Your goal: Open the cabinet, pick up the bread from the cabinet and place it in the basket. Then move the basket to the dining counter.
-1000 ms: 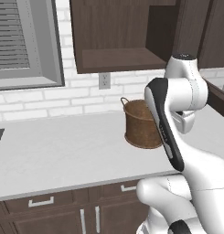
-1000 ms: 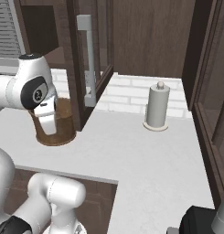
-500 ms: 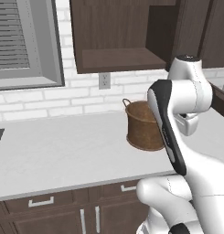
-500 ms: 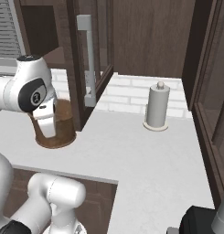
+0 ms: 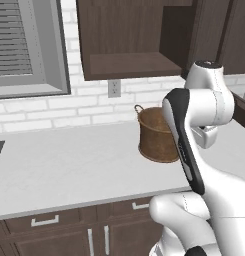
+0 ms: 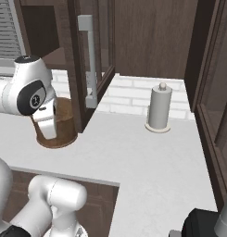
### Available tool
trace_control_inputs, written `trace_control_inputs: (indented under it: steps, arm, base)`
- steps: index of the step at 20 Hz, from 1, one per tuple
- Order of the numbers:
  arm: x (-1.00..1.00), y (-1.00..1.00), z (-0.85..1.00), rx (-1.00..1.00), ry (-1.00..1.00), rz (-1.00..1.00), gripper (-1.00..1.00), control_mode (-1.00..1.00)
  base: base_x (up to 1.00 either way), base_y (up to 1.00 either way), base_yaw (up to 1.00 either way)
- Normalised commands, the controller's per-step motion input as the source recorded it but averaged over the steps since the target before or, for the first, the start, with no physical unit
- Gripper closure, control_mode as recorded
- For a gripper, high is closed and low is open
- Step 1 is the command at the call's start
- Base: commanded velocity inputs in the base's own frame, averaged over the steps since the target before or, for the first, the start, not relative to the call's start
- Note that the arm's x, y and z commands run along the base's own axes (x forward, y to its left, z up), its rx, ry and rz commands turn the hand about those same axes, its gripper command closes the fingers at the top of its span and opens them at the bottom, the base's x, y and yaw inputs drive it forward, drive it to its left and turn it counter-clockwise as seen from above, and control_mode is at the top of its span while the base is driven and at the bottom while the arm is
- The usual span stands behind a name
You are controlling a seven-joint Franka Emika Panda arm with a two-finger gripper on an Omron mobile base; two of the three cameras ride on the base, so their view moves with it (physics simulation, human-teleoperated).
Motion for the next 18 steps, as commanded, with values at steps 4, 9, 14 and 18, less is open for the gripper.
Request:
trace_control_inputs:
  steps: [4, 9, 14, 18]
  arm:
    - [0.00, 0.00, 0.16, 0.00, -0.16, 0.00, 1.00, -1.00]
    - [0.00, 0.00, 0.16, 0.00, -0.05, 0.00, 1.00, -1.00]
    - [0.00, 0.00, 0.01, 0.00, 0.00, 0.00, 1.00, -1.00]
    - [-0.06, 0.04, -0.01, 0.00, -0.01, 0.01, 1.00, -1.00]
  base:
    - [0.00, 0.00, 0.00]
    - [0.00, 0.00, 0.00]
    - [0.00, 0.00, 0.00]
    - [0.00, 0.00, 0.00]
